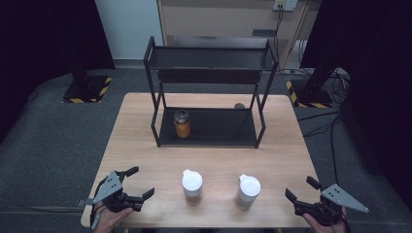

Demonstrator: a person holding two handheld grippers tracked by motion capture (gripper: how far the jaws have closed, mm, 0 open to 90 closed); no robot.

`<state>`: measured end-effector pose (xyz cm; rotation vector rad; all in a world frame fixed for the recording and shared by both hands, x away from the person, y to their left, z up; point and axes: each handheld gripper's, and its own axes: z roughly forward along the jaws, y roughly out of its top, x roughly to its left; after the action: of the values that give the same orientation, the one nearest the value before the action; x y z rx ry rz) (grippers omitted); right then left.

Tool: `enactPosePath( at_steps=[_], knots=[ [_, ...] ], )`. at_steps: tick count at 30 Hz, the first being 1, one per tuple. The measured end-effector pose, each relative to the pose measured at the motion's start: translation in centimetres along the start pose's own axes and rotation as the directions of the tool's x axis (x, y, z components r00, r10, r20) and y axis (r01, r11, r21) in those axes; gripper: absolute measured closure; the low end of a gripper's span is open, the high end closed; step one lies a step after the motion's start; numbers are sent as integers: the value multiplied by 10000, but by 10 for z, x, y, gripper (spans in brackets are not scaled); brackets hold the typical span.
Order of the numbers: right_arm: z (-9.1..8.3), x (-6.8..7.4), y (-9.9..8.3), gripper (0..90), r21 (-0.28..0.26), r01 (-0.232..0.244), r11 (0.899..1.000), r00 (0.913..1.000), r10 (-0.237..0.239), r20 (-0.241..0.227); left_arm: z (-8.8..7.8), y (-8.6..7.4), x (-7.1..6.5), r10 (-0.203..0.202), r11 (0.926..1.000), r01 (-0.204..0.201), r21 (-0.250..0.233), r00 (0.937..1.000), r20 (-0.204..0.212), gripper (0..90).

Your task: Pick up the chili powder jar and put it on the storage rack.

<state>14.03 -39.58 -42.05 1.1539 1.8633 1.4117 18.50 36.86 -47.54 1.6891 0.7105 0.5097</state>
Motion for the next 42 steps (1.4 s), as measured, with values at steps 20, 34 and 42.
enactPosePath(
  at_steps=[20, 34, 42],
  knots=[
    [42, 49, 74, 79, -208, 1215, 9924, 9683, -1231, -2174, 0, 1, 0, -12, 9999, 12, 132, 10000, 51, 19],
    [84, 65, 101, 80, -58, 1736, 9848, 9321, -1662, -3219, -1, 1, 0, -61, 9999, 61, 121, 10000, 36, 19],
    [102, 70, 104, 80, 24, 1777, 9841, 9159, -1645, -3661, -1, 1, 0, -50, 9999, 49, 145, 10000, 60, 19]
  ],
)
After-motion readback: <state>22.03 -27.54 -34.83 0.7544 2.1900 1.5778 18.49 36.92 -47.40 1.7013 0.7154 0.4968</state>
